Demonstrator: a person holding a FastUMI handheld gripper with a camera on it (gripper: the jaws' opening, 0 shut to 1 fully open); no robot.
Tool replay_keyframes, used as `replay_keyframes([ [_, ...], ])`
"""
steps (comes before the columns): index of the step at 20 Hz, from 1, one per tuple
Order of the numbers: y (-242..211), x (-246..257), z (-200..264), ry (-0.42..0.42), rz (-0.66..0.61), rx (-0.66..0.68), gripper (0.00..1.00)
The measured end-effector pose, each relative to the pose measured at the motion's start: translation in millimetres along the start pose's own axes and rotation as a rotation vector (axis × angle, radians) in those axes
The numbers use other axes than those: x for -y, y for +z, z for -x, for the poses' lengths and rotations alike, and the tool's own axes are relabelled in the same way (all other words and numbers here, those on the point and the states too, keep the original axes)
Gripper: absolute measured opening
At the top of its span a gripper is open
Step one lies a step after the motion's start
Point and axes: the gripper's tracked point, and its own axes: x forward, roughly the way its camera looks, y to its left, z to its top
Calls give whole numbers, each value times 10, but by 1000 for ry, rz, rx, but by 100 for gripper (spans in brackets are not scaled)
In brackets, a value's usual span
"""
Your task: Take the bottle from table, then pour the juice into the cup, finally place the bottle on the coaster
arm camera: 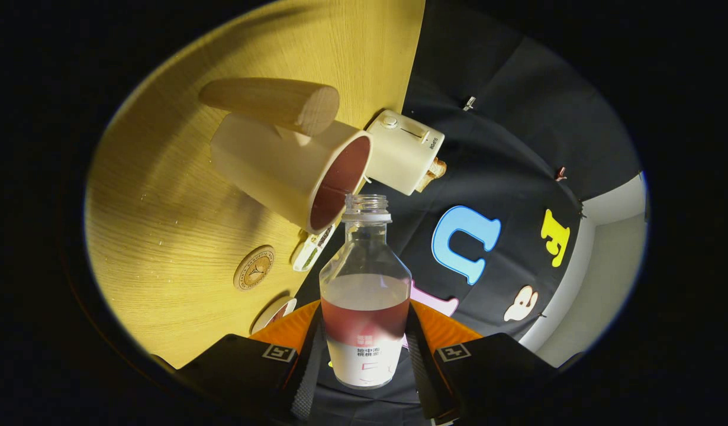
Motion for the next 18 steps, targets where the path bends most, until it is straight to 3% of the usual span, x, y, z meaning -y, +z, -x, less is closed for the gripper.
replay_keyframes([
  [18,32,83,37,-26,79,39,71],
])
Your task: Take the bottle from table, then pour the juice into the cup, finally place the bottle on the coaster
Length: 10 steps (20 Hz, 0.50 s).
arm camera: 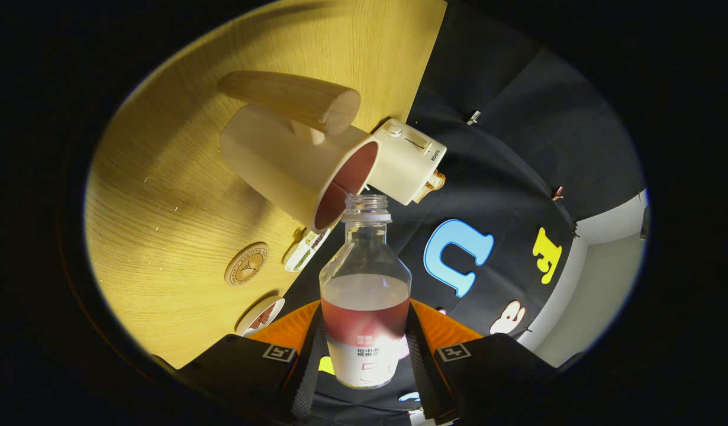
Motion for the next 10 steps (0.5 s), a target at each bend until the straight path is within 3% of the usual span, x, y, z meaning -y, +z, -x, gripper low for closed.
replay_keyframes([
  [10,22,67,17,-19,67,35,71],
])
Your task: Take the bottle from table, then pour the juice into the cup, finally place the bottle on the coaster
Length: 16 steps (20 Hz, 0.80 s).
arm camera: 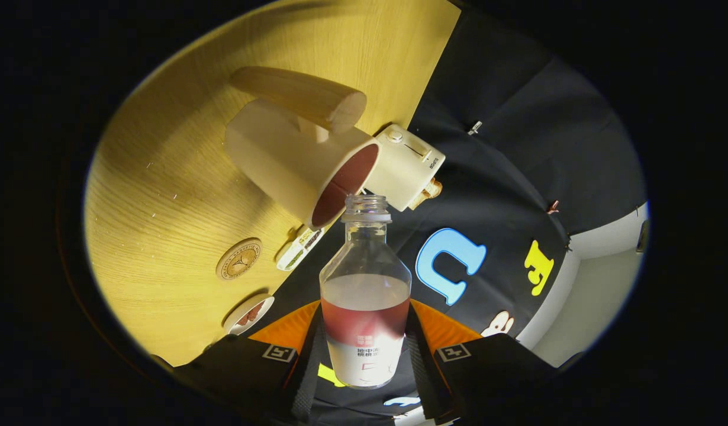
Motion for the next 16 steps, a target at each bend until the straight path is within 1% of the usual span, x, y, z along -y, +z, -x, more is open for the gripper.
replay_keyframes([
  [9,-6,24,-30,-7,39,19,71],
  [16,39,150,-100,-57,129,76,71],
])
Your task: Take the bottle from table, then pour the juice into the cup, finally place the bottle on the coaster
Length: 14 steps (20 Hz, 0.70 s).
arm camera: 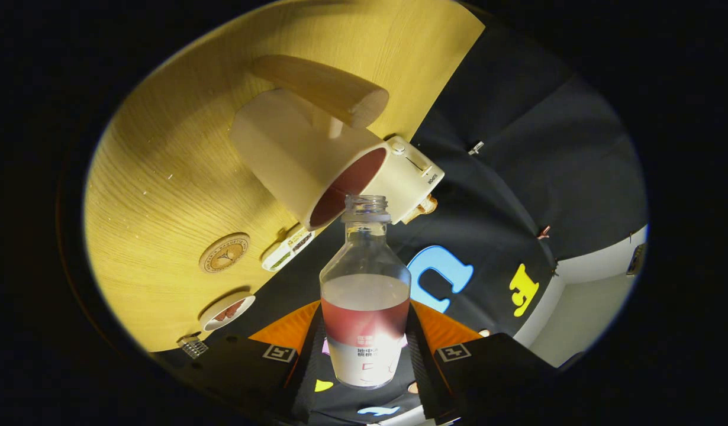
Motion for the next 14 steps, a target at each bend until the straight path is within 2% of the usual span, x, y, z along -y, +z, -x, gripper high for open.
replay_keyframes([
  [14,8,89,-23,-33,54,31,71],
])
